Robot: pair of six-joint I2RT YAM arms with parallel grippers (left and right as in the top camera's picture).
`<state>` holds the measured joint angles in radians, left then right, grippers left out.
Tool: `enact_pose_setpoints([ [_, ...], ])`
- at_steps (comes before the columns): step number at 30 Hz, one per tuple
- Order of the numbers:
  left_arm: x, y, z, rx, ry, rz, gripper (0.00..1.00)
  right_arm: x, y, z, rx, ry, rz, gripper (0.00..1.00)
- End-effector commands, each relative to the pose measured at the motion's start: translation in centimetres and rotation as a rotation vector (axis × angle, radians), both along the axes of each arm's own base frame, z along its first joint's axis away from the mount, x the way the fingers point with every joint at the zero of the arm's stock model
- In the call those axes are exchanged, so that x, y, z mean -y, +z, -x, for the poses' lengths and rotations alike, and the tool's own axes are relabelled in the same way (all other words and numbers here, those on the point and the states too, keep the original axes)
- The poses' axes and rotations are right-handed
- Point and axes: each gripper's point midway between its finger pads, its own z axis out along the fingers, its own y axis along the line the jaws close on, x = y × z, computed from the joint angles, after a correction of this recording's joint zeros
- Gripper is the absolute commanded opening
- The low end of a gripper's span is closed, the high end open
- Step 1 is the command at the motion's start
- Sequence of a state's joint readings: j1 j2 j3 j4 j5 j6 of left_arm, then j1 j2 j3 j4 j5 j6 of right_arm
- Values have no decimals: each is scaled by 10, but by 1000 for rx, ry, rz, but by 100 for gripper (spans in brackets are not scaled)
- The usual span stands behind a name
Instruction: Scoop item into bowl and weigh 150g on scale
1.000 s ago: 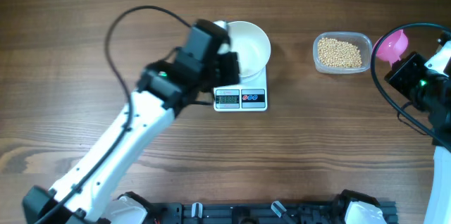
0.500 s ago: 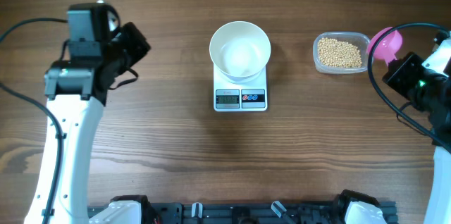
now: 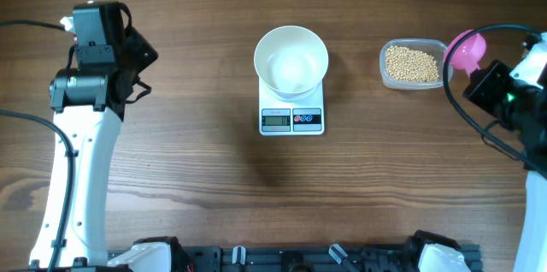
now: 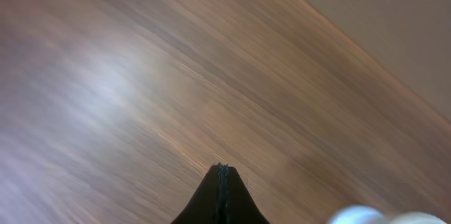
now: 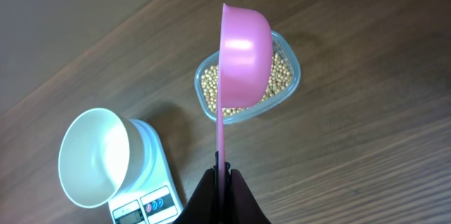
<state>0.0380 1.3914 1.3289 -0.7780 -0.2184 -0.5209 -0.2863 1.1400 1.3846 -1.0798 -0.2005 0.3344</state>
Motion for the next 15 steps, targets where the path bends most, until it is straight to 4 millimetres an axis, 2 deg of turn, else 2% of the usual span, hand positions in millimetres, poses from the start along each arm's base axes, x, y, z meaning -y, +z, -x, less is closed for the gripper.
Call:
enact_pose_setpoints([
  [1, -31, 0, 7, -25, 96, -106, 4, 7, 6, -8, 17, -3, 34, 4],
  [5, -31, -2, 6, -24, 83, -66, 4, 8, -4, -10, -21, 15, 40, 4],
  [10, -28, -3, 5, -25, 71, -52, 4, 18, -34, -3, -167, 11, 79, 4],
  [15, -13, -6, 1, -19, 10, 17, 4, 21, -35, -15, -152, 110, 168, 4],
])
